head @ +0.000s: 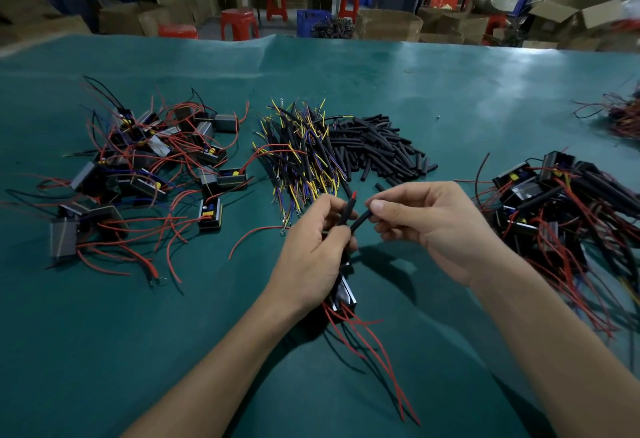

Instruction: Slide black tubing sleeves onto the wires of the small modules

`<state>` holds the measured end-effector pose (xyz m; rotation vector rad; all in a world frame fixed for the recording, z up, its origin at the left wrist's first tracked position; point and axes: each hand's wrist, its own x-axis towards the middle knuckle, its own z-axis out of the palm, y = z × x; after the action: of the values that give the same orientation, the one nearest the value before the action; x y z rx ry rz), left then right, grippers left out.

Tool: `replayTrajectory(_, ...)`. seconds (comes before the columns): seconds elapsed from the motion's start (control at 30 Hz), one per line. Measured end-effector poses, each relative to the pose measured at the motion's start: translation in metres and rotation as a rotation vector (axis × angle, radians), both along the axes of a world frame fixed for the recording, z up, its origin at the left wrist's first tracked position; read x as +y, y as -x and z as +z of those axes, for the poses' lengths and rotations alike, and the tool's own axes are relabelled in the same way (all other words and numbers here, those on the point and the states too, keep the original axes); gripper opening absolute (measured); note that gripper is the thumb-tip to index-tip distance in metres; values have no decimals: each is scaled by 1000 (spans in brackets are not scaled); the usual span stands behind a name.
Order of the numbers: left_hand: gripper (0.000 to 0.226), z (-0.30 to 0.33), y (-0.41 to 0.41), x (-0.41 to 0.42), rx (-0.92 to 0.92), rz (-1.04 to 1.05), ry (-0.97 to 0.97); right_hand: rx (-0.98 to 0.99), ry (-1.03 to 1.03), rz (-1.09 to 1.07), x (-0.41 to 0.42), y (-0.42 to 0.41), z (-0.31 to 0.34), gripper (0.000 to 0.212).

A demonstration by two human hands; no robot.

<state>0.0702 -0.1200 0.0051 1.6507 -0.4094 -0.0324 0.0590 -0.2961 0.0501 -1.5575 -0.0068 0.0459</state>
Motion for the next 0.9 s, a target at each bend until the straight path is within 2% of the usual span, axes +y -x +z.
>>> replayTrajectory(0.13, 8, -1, 1, 0, -99, -18, -30, 6, -4, -6, 2, 0, -2, 17)
replayTrajectory(0.33, 9, -3, 1, -1, -102, -19, -64, 3, 58, -73, -1, -3, -2, 3)
replayTrajectory(0.53, 5, -4, 1, 0, -128, -16, -132, -13, 82, -114, -7, -4, -2, 9)
replayTrajectory(0.67, 15, -3, 1, 1, -129, -2, -170, -57, 105, -47, -10, -3, 0, 11)
replayTrajectory(0.9, 9, -2, 3, 0, -130, 13, -155, -232, 355, -50, -6, -1, -2, 10)
